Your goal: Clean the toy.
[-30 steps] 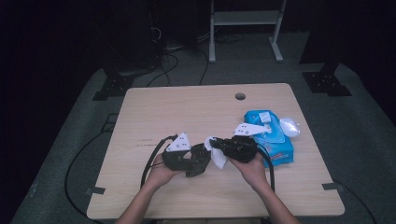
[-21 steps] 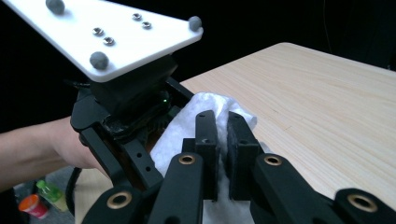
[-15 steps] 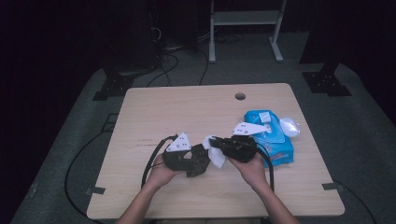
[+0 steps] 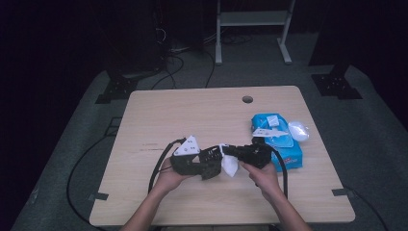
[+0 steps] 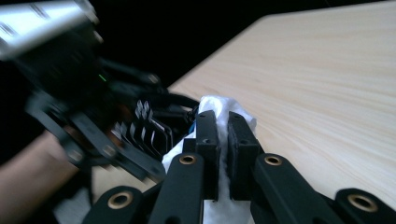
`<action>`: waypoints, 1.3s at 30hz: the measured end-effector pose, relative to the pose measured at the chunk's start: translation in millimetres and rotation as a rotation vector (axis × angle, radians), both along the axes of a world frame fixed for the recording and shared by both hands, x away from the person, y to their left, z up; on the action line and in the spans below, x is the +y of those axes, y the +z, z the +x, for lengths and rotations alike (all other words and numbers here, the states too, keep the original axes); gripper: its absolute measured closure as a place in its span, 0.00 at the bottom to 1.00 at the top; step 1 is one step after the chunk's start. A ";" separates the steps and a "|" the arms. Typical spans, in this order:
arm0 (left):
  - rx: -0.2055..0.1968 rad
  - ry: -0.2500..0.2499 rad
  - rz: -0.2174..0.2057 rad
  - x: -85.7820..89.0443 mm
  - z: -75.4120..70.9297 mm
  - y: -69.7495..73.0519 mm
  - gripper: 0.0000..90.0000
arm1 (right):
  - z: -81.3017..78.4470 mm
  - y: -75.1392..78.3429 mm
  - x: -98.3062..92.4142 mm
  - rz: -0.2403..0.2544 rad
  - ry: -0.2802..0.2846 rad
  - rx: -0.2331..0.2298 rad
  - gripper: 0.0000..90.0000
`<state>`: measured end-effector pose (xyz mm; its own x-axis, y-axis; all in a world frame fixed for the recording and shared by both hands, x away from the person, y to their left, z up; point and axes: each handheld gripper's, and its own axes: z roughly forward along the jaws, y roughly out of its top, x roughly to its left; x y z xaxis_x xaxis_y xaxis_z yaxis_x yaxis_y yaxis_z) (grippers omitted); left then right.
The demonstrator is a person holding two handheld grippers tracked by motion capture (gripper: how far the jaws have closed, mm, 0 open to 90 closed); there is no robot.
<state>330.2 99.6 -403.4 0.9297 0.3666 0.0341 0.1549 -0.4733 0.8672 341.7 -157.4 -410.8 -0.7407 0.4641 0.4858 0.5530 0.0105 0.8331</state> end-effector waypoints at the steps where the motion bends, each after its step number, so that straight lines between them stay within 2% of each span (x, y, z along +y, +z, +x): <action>1: 0.001 -0.002 0.002 -1.7 -0.1 -0.2 0.64 | -1.0 4.4 0.5 -0.011 0.005 -0.013 0.94; 4: 0.009 -0.007 0.006 -1.5 0.6 -2.4 0.64 | -5.1 10.8 5.7 -0.058 0.005 -0.053 0.94; 10: 0.023 0.000 0.008 11.5 -1.0 -6.0 0.64 | -6.3 9.3 19.9 -0.073 0.027 -0.066 0.94; 13: 0.035 0.004 0.009 18.6 -3.4 -9.4 0.64 | -6.5 6.3 26.7 -0.102 0.035 -0.075 0.94; 20: 0.076 0.025 0.011 41.3 -9.4 -20.2 0.64 | -6.5 -8.6 42.6 -0.175 0.045 -0.064 0.94; 24: 0.090 0.022 0.031 50.0 -12.6 -26.1 0.64 | -9.5 -12.8 50.3 -0.236 0.049 -0.077 0.93; 28: 0.082 0.013 0.116 49.9 -16.1 -35.8 0.64 | -13.0 -16.0 58.2 -0.278 0.071 -0.098 0.93; 30: 0.084 0.004 0.139 47.8 -17.0 -40.2 0.67 | -14.9 -18.3 62.9 -0.308 0.079 -0.105 0.93; 31: 0.076 0.007 0.137 48.0 -17.1 -40.6 0.67 | -16.0 -20.6 65.4 -0.327 0.082 -0.117 0.93; 36: 0.075 -0.004 0.151 47.0 -14.8 -40.1 0.67 | -16.4 -21.9 62.6 -0.315 0.080 -0.111 0.93; 39: 0.080 -0.001 0.156 45.9 -14.8 -39.7 0.67 | -17.8 -19.3 60.2 -0.327 0.071 -0.127 0.93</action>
<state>315.4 145.5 -443.0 0.9320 0.3621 0.0166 0.2200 -0.6013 0.7681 323.9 -97.2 -430.1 -0.8218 0.5247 0.2221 0.4335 0.3227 0.8414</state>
